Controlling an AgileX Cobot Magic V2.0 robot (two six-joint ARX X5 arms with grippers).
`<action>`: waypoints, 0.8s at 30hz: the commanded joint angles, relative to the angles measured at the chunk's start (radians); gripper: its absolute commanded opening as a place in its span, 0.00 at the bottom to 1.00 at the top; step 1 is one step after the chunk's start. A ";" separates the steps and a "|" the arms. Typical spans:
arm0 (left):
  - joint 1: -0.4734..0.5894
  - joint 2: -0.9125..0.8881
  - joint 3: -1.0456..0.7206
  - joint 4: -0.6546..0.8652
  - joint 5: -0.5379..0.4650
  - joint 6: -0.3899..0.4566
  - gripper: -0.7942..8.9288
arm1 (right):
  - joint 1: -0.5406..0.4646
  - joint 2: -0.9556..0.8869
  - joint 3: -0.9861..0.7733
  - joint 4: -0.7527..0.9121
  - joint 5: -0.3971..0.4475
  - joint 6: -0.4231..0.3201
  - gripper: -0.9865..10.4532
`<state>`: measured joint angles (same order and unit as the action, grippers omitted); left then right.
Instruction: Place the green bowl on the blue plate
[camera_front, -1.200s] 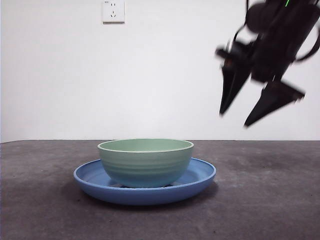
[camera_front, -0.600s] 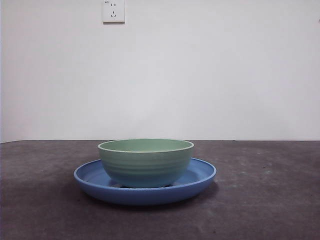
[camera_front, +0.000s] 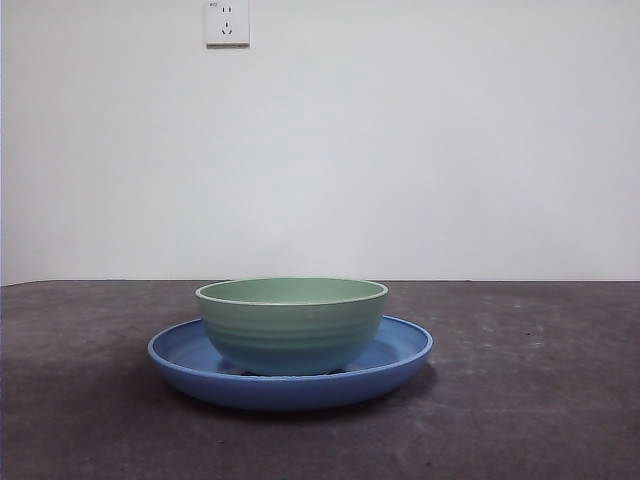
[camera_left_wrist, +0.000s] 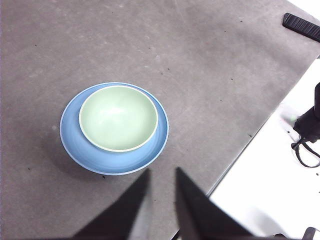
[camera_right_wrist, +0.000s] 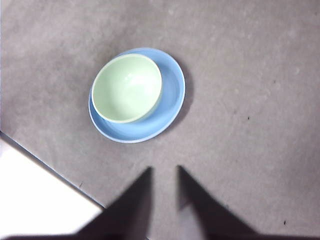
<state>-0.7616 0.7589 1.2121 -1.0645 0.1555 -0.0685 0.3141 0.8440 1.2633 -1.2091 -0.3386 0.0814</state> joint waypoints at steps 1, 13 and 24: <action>-0.008 0.005 0.010 0.014 0.002 0.004 0.11 | 0.005 0.004 0.020 0.011 0.000 -0.011 0.10; 0.151 -0.035 -0.074 0.055 -0.001 0.139 0.11 | 0.004 0.003 0.020 0.011 -0.001 -0.011 0.10; 0.637 -0.380 -0.798 0.816 -0.003 0.077 0.11 | 0.004 0.003 0.020 0.011 0.000 -0.011 0.10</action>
<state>-0.1375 0.4103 0.4572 -0.2893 0.1524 0.0383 0.3141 0.8421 1.2636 -1.2068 -0.3386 0.0814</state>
